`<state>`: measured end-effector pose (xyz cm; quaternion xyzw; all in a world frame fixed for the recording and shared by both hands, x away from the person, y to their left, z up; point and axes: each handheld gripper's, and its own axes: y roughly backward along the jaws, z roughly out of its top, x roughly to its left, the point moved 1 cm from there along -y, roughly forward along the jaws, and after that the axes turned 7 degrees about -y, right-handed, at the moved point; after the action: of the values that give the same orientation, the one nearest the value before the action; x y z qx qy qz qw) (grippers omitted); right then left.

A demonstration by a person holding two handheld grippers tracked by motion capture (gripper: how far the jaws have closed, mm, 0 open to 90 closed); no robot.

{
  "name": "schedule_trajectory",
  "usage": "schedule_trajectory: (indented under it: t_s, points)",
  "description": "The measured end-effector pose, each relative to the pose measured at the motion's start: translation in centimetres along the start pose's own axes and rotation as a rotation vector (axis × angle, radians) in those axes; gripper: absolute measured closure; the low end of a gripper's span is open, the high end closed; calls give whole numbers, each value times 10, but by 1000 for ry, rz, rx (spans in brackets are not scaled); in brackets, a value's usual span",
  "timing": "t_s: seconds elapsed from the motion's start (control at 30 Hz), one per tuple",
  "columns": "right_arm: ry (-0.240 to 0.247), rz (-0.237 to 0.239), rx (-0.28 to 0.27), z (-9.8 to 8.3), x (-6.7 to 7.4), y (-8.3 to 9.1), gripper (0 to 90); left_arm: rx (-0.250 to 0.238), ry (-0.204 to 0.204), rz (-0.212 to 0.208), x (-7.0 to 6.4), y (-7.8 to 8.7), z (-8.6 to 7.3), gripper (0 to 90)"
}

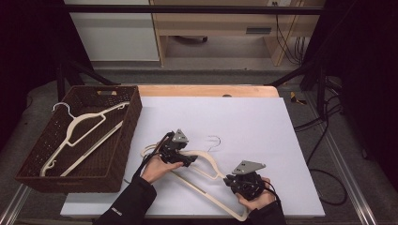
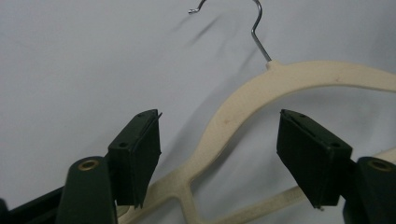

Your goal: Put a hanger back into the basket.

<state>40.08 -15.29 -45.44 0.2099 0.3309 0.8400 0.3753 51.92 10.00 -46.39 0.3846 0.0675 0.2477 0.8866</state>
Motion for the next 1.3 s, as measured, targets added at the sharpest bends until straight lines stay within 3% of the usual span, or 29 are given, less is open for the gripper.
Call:
schedule_trajectory:
  t_s: [0.27,0.43,0.63,0.8,0.93,1.13,1.27,1.3]
  points:
    - [-4,2,-12,0,1,0,797,49,-46,-3,0,-11,-1,414]
    - [9,3,-8,1,1,2,797,56,-55,-3,0,-15,1,500]
    - [5,0,-17,1,3,3,796,72,-101,1,-3,-17,4,591]
    - [9,9,-12,0,1,3,794,90,-164,26,-7,-12,4,634]
    - [-21,20,-7,-2,-4,0,795,91,-216,43,-11,-3,5,661]
    - [-32,29,-12,-3,-9,1,792,89,-251,22,-15,9,4,696]
    - [-39,22,-26,-3,-12,1,727,94,-273,37,-23,19,-1,737]
    - [-62,26,-21,-3,-11,2,712,88,-268,36,-25,21,-3,741]
